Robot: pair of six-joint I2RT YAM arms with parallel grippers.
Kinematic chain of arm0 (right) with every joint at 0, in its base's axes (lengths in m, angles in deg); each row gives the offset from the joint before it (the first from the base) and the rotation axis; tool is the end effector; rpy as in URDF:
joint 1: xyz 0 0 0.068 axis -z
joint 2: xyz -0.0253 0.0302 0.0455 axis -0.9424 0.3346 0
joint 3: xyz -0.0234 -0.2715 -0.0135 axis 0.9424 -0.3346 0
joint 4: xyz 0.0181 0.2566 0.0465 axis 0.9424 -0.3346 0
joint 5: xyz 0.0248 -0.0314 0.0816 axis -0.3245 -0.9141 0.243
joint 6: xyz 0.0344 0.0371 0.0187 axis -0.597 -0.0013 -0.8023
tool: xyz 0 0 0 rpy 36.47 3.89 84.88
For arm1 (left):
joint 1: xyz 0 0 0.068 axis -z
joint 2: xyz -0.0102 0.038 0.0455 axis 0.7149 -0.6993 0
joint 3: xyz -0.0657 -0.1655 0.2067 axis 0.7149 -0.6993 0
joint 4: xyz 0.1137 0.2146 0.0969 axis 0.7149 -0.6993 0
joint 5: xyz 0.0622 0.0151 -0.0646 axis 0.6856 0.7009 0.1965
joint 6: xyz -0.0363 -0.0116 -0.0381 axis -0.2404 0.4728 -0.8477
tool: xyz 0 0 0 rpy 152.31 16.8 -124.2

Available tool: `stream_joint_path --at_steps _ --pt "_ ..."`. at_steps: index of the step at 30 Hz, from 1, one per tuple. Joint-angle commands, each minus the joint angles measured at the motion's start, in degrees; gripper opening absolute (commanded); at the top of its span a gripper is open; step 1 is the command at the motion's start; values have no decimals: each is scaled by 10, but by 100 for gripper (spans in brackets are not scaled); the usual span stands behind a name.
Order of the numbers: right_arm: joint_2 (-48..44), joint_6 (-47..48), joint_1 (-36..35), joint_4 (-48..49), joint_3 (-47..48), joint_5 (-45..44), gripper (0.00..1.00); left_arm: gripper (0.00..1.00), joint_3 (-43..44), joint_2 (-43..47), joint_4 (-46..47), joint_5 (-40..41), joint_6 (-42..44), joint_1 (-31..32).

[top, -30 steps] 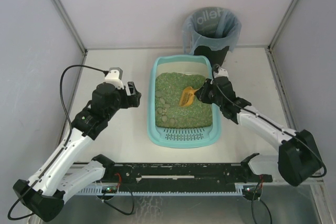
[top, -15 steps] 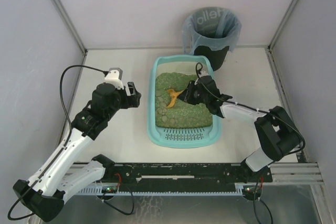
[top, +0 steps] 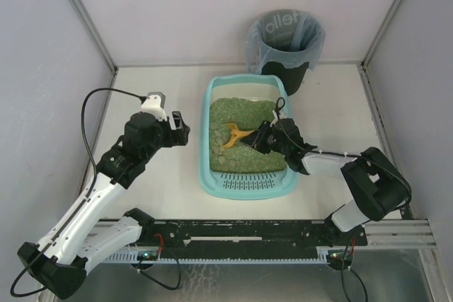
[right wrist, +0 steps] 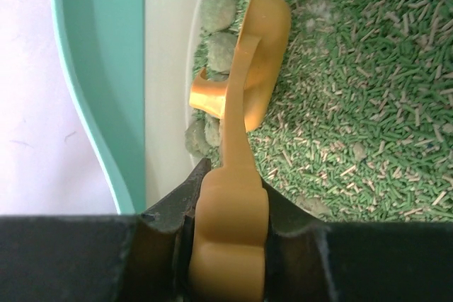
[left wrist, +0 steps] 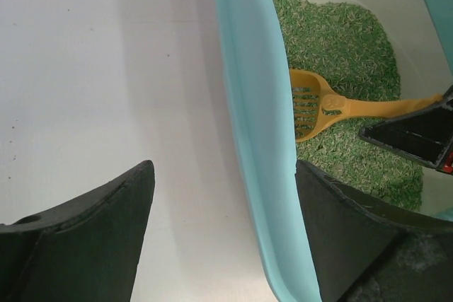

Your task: Clean the litter box

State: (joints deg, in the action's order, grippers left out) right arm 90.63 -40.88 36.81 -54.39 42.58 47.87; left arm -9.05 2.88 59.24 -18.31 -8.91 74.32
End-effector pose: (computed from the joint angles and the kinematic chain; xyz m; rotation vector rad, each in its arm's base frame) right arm 0.2507 0.1770 0.1756 0.3192 2.2358 1.1903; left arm 0.1664 -0.0828 0.3360 0.0180 2.0232 -0.3350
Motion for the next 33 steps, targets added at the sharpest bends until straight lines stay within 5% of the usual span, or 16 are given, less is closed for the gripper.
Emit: stream_joint_path --at_steps 1,13,33 --pt "-46 -47 5 94 -32 25 0 84 -5 10 4 10 10 -3" --pt "-141 -31 21 71 -68 -30 0 84 -3 8 5 10 11 -3" --pt "-355 -115 186 171 -230 96 0 85 8 8 37 -9 -4 -3"
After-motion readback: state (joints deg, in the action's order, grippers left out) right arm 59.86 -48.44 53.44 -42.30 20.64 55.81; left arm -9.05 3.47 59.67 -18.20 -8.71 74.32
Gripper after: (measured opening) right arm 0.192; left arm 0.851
